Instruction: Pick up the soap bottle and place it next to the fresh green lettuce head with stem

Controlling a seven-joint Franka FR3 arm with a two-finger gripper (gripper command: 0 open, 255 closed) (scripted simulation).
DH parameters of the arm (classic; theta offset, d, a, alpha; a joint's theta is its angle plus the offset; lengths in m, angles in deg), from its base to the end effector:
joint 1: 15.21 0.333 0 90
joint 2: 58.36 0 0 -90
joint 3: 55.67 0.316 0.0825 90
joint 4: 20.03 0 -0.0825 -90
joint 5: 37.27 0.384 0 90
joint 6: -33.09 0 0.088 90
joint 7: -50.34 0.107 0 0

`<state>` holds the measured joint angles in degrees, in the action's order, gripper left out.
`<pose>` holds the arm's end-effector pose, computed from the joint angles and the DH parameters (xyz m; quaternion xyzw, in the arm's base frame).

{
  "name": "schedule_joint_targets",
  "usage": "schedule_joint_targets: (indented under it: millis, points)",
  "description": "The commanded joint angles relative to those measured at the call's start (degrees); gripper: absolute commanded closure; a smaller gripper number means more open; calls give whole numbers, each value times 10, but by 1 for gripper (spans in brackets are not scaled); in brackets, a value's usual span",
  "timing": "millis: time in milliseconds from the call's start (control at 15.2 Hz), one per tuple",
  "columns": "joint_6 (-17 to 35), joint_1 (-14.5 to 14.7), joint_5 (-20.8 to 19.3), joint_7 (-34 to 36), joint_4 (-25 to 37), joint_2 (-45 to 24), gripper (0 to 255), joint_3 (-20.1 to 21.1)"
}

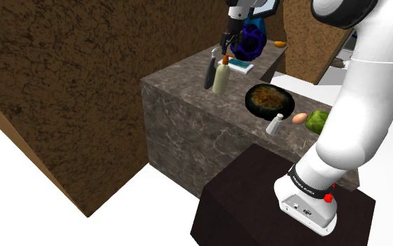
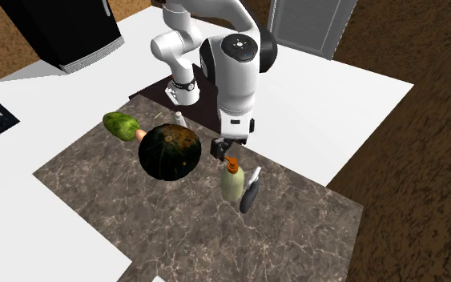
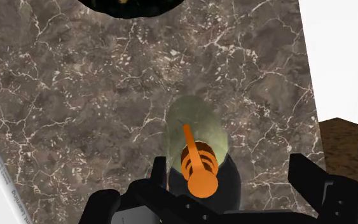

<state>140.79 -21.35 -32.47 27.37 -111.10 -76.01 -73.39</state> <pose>0.6043 -0.2374 0.4635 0.9999 -0.0138 -0.0038 0.0053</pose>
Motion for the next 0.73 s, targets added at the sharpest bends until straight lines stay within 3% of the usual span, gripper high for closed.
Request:
schedule_joint_targets:
  millis: [0, 660]
  points:
    - [-9, -13, 14, -13, 59, -50, 0, 1]
    - [42, -15, 20, -18, 25, -68, 0, 4]
